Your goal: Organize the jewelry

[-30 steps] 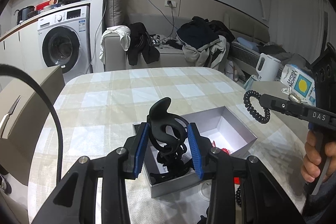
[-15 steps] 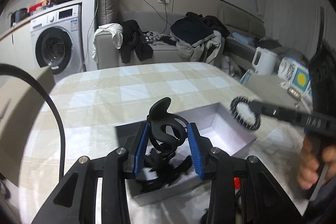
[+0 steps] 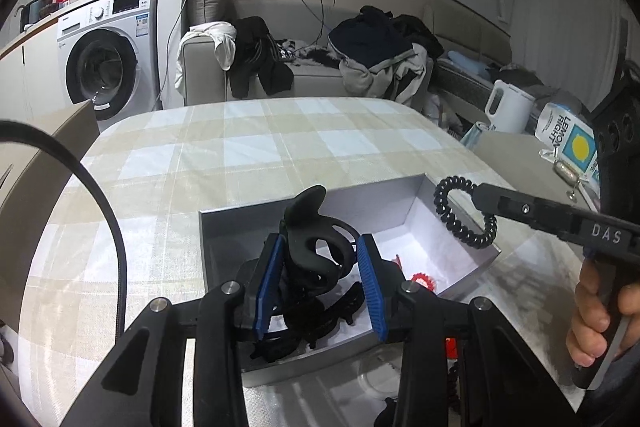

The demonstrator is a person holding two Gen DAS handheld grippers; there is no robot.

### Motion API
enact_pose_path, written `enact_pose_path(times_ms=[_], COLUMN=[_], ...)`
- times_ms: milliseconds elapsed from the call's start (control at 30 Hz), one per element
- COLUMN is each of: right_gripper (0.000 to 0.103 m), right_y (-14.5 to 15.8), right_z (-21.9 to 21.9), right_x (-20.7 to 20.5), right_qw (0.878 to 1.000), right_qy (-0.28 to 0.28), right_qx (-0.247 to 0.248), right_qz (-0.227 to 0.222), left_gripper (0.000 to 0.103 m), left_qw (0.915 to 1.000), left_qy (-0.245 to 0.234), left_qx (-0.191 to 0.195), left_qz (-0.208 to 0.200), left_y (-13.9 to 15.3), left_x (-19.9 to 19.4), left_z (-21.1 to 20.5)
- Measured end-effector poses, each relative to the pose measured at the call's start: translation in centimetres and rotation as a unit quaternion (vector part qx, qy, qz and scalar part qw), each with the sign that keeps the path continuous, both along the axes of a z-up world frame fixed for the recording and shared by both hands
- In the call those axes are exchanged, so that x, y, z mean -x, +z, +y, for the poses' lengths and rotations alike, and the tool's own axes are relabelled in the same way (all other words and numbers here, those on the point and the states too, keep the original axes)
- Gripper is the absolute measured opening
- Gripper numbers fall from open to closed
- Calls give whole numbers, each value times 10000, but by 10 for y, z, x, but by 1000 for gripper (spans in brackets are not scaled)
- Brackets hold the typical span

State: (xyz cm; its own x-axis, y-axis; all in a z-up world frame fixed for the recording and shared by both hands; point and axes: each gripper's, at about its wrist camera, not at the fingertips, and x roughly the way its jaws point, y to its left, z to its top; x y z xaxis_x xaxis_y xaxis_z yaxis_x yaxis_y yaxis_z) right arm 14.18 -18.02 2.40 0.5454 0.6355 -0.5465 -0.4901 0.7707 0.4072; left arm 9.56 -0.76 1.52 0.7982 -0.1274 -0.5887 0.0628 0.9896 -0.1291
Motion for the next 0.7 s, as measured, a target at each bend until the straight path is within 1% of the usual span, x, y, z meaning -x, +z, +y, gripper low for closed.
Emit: enact_pose_path(times_ms=[167, 300, 367, 400, 433, 467, 500, 533, 567, 600, 633, 667, 700], right_gripper=[11, 11, 13, 18, 22, 23, 24, 27, 30, 37, 48, 55, 71], right_y=[0, 4, 7, 8, 9, 10, 11, 12, 12, 12, 12, 12, 12], right_z=[1, 1, 1, 1, 1, 0, 0, 0, 0, 0, -1, -2, -2], right_x=[0, 3, 5, 6, 7, 9, 12, 14, 15, 17, 20, 21, 23], right_qw=[10000, 10000, 9999, 9999, 9999, 9998, 9997, 9996, 9994, 9992, 9991, 9989, 9987], right_qy=[21, 55, 98, 88, 85, 106, 88, 66, 58, 59, 59, 55, 33], right_qx=[-24, -18, -8, 7, 20, 58, 92, 148, 215, 265, 306, 363, 438], right_qz=[-2, -69, -68, -88, -109, -158, -209, -247, -264, -277, -289, -282, -256], left_gripper=[32, 33, 34, 39, 50, 54, 67, 78, 82, 84, 84, 84, 85], left_qw=[9999, 9999, 9999, 9998, 9998, 9998, 9998, 9998, 9998, 9998, 9997, 9997, 9995], left_qy=[-48, -83, -102, -130, -145, -167, -188, -177, -131, -67, -20, 33, 106], left_qx=[-123, -90, -82, -63, -49, -34, -31, -54, -91, -109, -119, -132, -139], left_qz=[25, 70, 86, 107, 103, 69, -3, -43, -99, -159, -194, -222, -247], left_y=[0, 2, 4, 7, 8, 11, 14, 16, 19, 21, 22, 23, 24], left_x=[3, 5, 6, 9, 10, 13, 19, 22, 27, 31, 33, 37, 42], left_z=[-4, -3, -3, -3, -2, -2, -1, -1, 0, 2, 4, 6, 9])
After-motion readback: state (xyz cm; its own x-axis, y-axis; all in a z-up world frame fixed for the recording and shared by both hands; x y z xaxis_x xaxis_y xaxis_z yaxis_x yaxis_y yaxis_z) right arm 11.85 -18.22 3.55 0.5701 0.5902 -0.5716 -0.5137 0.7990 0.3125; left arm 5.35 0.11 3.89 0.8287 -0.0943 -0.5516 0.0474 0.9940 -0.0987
